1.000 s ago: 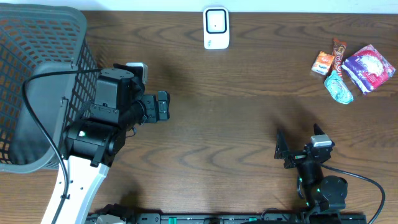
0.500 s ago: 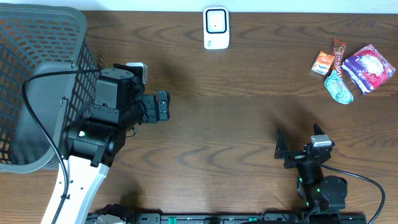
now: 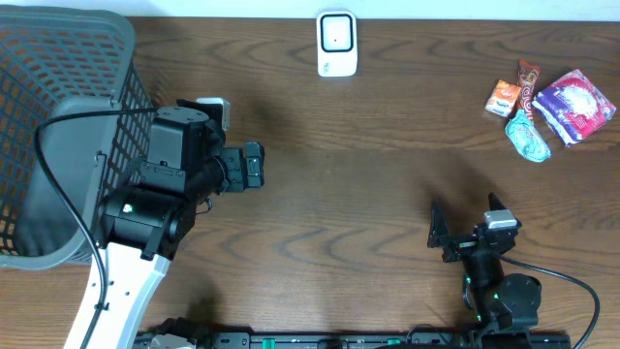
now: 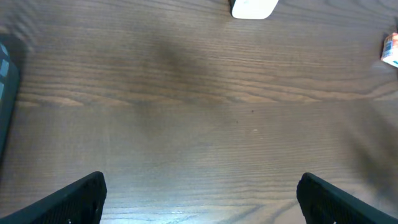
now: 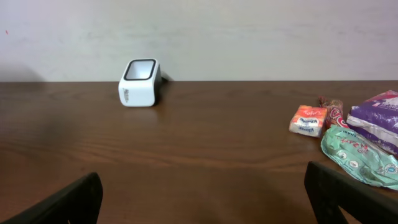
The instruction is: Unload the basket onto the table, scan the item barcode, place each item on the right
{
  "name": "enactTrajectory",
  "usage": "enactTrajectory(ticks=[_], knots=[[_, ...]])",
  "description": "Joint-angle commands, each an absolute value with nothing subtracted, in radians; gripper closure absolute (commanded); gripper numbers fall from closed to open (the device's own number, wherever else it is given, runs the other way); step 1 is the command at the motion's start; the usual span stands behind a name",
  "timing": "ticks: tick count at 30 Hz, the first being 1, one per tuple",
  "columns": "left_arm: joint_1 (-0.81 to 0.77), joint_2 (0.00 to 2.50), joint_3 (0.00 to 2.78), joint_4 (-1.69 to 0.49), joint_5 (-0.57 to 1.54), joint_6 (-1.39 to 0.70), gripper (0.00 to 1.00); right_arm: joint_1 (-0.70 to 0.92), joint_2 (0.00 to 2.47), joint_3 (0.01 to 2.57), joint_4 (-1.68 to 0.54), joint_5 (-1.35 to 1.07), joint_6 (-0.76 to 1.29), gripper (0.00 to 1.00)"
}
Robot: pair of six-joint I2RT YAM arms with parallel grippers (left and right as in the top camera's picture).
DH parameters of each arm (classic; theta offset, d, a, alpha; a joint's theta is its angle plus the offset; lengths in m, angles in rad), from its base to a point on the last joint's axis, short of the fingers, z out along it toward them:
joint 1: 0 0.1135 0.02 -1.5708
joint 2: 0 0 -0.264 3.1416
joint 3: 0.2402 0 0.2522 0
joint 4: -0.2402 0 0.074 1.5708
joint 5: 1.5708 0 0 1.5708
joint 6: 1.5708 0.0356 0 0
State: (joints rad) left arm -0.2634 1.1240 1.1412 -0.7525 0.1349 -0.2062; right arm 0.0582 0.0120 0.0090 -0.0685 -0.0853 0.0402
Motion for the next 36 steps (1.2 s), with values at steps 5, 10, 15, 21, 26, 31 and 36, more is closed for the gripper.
enactTrajectory(ticks=[5,10,15,21,26,31,36], knots=[[-0.258,1.109,1.148,-0.772,0.119,-0.200,0.02,0.053,0.006,0.006,-0.070,-0.081,0.028,0.01],[-0.258,1.080,1.094,-0.817,0.120,-0.201,0.02,0.053,0.006,0.006,-0.070,-0.081,0.028,0.01],[-0.251,1.033,1.001,-0.794,0.118,-0.196,0.02,0.053,0.006,0.006,-0.070,-0.081,0.028,0.01],[-0.198,0.887,0.790,-0.627,0.135,-0.197,0.02,0.053,0.006,0.006,-0.070,-0.081,0.028,0.01],[-0.178,0.713,0.598,-0.461,0.149,-0.197,0.02,0.053,0.006,0.006,-0.070,-0.081,0.028,0.01],[-0.155,0.539,0.424,-0.318,0.149,-0.197,0.02,0.053,0.006,0.006,-0.070,-0.081,0.028,0.01],[-0.123,0.396,0.270,-0.162,0.149,-0.197,0.02,0.053,0.006,0.006,-0.070,-0.081,0.028,0.01]])
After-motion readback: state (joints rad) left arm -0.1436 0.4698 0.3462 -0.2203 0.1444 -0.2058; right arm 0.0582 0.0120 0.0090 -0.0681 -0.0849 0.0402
